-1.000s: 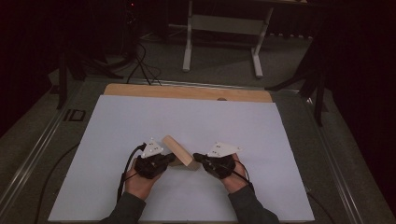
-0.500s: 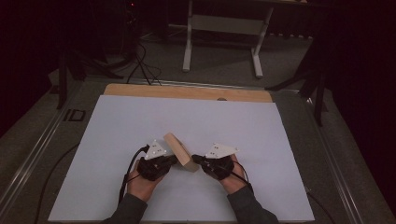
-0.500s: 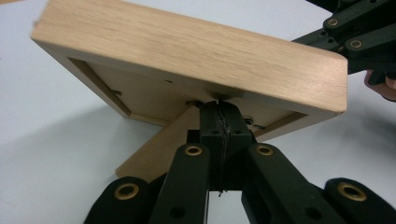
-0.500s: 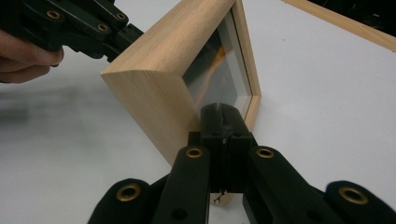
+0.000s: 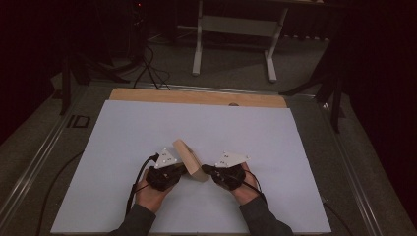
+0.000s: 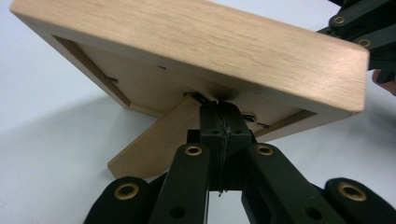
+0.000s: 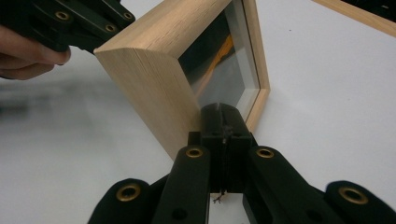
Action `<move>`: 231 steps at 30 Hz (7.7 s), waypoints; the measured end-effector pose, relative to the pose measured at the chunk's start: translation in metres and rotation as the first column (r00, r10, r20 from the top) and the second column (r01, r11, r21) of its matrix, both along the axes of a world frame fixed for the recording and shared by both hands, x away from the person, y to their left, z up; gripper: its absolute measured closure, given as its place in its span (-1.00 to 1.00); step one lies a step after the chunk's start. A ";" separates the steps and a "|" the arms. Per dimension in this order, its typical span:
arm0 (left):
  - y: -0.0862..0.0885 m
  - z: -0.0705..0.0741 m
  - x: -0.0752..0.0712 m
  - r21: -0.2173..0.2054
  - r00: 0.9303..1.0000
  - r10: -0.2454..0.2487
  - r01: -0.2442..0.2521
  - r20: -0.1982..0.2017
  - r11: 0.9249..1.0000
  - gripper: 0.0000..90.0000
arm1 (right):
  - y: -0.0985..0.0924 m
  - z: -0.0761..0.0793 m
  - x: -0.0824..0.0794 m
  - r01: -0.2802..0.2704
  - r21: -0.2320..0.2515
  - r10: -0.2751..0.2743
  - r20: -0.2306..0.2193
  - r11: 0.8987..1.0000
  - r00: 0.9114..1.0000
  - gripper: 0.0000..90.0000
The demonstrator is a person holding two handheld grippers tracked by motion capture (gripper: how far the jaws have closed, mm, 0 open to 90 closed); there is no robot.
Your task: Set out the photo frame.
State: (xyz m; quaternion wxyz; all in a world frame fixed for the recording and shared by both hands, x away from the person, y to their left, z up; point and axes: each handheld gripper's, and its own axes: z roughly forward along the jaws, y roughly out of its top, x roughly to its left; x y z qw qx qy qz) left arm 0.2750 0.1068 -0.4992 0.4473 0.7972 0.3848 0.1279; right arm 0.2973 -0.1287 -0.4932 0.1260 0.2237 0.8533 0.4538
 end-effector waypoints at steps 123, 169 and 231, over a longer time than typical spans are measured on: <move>-0.005 0.020 -0.011 -0.071 0.988 0.150 -0.152 -0.029 0.986 0.07 | -0.027 0.025 0.009 0.110 0.108 -0.114 0.028 0.988 0.993 0.09; -0.030 0.022 -0.026 0.044 0.996 -0.003 -0.001 0.085 0.999 0.34 | -0.040 0.039 0.010 0.170 0.171 -0.184 0.068 0.971 0.981 0.52; -0.034 0.021 -0.028 0.097 0.993 -0.008 -0.004 0.121 0.995 0.25 | -0.020 0.036 0.023 0.192 0.145 -0.204 0.068 0.971 0.977 0.98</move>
